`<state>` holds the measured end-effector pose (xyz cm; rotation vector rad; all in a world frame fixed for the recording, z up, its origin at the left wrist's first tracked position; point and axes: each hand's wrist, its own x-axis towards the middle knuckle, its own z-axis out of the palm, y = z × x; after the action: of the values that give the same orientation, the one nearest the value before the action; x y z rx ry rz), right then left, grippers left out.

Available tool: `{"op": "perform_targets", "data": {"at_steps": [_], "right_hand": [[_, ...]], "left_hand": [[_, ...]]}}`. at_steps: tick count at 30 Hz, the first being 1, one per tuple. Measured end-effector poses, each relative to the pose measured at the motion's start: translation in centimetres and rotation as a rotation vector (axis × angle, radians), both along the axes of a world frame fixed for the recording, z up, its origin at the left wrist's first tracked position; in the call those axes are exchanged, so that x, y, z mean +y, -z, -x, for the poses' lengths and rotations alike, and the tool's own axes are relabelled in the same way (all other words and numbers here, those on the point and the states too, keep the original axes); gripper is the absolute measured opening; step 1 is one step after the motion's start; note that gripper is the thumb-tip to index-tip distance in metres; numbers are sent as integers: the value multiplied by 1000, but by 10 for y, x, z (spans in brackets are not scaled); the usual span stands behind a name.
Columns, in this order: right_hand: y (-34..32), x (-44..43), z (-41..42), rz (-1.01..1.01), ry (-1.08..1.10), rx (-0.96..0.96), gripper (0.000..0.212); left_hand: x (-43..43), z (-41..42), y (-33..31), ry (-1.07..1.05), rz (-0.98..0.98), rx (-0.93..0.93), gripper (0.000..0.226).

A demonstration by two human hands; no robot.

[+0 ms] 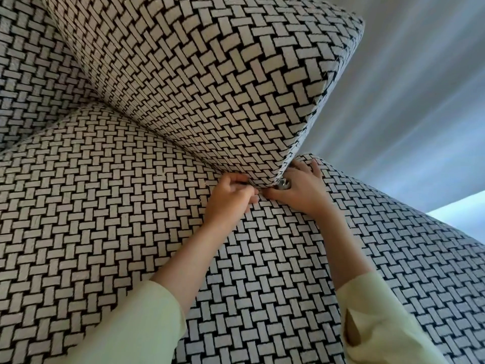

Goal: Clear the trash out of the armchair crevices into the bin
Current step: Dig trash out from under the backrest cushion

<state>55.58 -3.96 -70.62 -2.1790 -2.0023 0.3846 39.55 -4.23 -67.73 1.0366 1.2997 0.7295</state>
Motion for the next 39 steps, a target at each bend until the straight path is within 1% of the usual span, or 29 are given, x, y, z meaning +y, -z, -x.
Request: {"op": "perform_targets", "data": {"at_steps": [4,6,8,11,15,18,19,20,23,24,26,28,29,31,33,35,36,39], "right_hand": [[4,-13,9,-105,24,108,55],[7,-19,13,-136,36,118,42],[12,-22,16,-185,27,76,28],[16,-26,20,-259,10,122,27],[4,-36,20,-201,-33,232,22],[-13,-44,19,-126,-52,363,11],[-17,-46,19,-94,-60,395,13],[-22,-49,20,-49,-59,430,21],[-29,-54,13,83,-34,575,57],[-31,-55,9,103,-27,620,62],[-30,-56,1,85,15,749,58],[-27,-55,-5,-12,110,838,50],[-26,-53,-6,-51,163,822,47],[-24,-50,-4,-79,196,715,35],[-22,-48,-1,-83,151,631,27],[-19,-45,3,-92,118,560,27],[-18,-44,5,-102,115,511,27],[-14,-41,8,-90,114,387,24]], "left_hand": [[0,1,1,17,-12,-24,23],[0,2,0,25,-11,-35,24],[1,2,1,31,-17,-43,23],[0,5,2,65,-25,-54,19],[-4,6,5,106,-40,-39,22],[-4,7,4,119,-30,-65,25],[-5,8,3,130,-32,-71,25],[-5,9,3,145,-36,-77,22],[-8,13,4,197,-77,-72,14],[-9,14,5,225,-107,-41,11],[-11,16,7,298,-164,34,11],[-13,16,7,380,-210,103,20],[-15,16,5,435,-227,145,25],[-19,12,-1,564,-267,254,38],[-23,6,-1,675,-363,426,53],[-25,0,2,698,-488,574,63],[-25,-2,4,680,-538,615,62],[-28,-7,8,624,-610,667,46]]}}
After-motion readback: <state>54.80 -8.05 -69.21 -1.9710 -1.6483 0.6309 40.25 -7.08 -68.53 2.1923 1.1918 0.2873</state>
